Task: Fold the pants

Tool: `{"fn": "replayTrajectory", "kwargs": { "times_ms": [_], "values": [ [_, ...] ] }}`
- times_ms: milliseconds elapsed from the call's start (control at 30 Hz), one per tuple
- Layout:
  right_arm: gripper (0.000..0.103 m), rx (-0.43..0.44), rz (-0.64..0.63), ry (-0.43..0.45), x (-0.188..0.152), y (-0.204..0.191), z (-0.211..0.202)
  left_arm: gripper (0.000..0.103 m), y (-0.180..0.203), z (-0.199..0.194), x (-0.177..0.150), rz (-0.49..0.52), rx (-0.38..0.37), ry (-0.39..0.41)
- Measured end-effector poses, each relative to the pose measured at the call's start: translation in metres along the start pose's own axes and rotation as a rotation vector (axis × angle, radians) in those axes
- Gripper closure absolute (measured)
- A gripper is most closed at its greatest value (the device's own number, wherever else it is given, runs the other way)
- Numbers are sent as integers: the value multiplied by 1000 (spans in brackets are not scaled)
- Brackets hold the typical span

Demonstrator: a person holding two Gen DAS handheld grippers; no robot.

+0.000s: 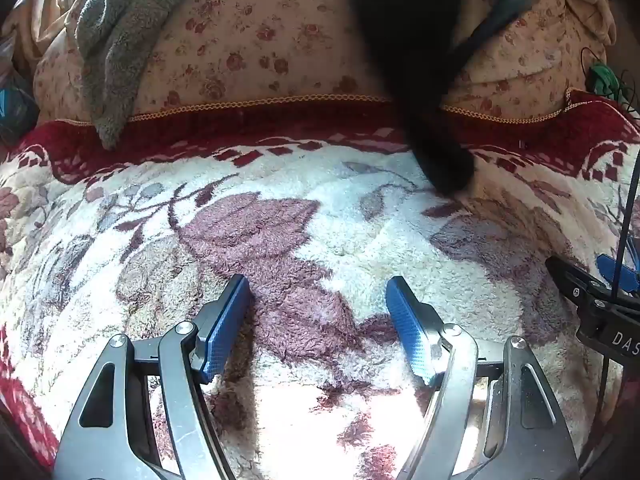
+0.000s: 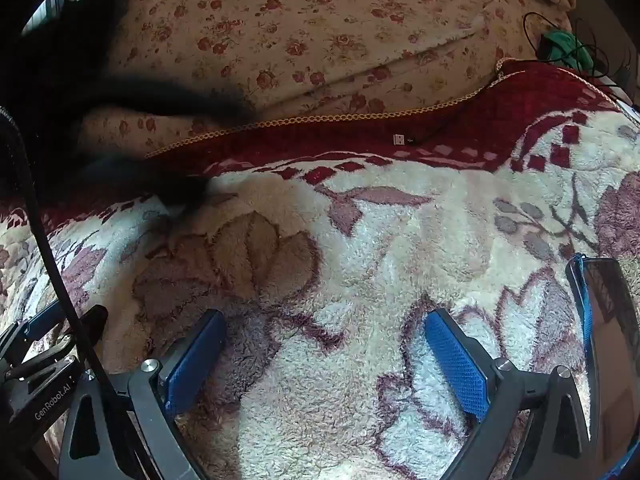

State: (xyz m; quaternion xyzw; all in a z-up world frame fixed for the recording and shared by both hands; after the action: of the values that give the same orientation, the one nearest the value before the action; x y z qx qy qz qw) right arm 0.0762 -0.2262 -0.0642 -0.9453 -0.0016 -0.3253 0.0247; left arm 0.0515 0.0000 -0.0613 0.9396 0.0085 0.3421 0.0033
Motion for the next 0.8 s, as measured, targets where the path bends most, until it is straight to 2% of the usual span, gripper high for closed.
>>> {"fn": "replayTrajectory", "kwargs": {
  "times_ms": [800],
  "values": [
    [3, -2, -2, -1, 1, 1, 2, 31, 0, 1, 0, -3, -4, -2]
  ]
}}
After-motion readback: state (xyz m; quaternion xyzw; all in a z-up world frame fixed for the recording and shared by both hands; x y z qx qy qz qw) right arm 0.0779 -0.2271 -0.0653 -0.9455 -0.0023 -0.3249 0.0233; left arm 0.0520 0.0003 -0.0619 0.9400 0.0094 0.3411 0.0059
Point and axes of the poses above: each gripper's, at about its wrist camera, not at the fingertips, and z roughly the way its jaws point, y to its right, x to its top, the point moved 8 cm from there along z, roughly the way its jaws point, and after that the axes turned 6 degrees about -z, right-handed, at the moved point
